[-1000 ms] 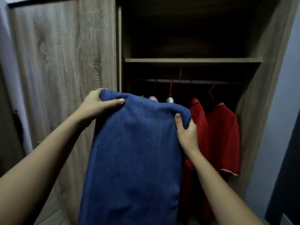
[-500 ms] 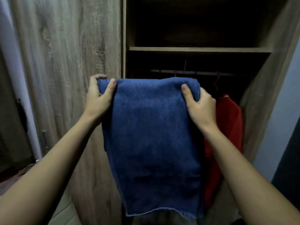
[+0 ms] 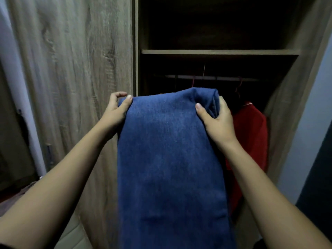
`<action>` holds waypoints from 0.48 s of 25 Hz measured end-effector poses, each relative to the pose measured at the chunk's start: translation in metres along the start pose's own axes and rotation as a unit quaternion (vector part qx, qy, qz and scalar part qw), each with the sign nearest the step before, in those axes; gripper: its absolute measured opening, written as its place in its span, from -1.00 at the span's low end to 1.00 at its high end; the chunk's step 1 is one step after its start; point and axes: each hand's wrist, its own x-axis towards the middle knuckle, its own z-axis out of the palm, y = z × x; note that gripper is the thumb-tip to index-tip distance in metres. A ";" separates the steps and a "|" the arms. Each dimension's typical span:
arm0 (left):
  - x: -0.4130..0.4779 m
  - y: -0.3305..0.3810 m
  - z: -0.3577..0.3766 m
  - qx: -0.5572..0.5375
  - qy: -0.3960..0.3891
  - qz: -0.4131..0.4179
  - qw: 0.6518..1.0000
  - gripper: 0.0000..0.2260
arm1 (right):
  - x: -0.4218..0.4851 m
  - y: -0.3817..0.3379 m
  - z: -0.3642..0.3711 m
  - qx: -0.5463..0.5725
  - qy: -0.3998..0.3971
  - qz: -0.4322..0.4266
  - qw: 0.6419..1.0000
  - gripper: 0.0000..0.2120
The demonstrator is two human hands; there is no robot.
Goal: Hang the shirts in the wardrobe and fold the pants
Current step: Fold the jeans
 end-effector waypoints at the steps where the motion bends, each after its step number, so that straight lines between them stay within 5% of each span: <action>1: 0.007 -0.003 -0.005 -0.005 0.012 -0.016 1.000 -0.73 | 0.005 -0.005 0.005 -0.003 0.004 -0.004 1.000 -0.87; 3: 0.014 0.010 -0.017 -0.038 0.020 -0.010 0.999 -0.68 | 0.015 -0.014 0.014 0.014 0.006 -0.007 1.000 -0.89; 8: -0.025 0.012 -0.049 -0.256 -0.187 -0.055 0.947 -0.46 | 0.037 -0.034 0.018 0.076 0.026 0.024 0.996 -0.76; 10: -0.053 -0.003 -0.037 -0.240 -0.161 -0.102 0.952 -0.30 | 0.040 -0.034 0.016 0.062 0.030 0.033 0.997 -0.77; 12: -0.058 -0.016 -0.021 -0.221 -0.104 -0.112 0.963 -0.46 | 0.040 -0.031 0.016 0.036 0.008 0.063 0.997 -0.79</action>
